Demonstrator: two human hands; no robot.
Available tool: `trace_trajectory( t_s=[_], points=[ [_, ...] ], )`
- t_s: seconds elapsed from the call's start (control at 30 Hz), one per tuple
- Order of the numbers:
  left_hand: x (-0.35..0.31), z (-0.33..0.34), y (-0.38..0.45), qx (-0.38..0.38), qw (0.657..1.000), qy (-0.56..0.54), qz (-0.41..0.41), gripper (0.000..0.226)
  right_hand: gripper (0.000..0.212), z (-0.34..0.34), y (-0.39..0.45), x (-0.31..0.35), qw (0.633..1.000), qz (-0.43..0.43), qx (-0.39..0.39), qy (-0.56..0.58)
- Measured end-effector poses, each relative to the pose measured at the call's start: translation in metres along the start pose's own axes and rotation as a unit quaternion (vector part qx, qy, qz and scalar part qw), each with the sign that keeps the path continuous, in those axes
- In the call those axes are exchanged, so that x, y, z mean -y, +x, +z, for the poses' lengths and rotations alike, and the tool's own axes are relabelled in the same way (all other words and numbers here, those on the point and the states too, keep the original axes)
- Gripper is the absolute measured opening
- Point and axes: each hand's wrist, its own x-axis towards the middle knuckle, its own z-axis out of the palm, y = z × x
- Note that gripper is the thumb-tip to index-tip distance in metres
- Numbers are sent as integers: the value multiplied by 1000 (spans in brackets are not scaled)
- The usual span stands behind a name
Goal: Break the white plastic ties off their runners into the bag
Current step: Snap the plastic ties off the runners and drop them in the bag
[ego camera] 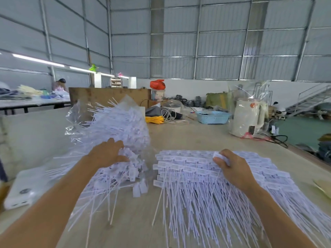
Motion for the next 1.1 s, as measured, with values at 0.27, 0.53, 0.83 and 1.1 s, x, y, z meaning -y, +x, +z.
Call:
trace_trajectory(
  t_s=[0.27, 0.53, 0.83, 1.1],
  points=[
    [17, 7, -2, 24, 998, 54, -24, 62, 16, -2, -1, 1, 1000, -2, 3, 13],
    [-66, -48, -3, -29, 985, 129, -108, 49, 31, -4, 1, 6, 1000, 15, 23, -4],
    [-212, 11, -17, -53, 969, -110, 217, 56, 38, -3, 0, -5, 999, 7, 26, -38],
    [-220, 59, 5, -75, 969, -31, 233, 64, 44, 1, -2, -24, 988, -65, 34, -135]
  ],
)
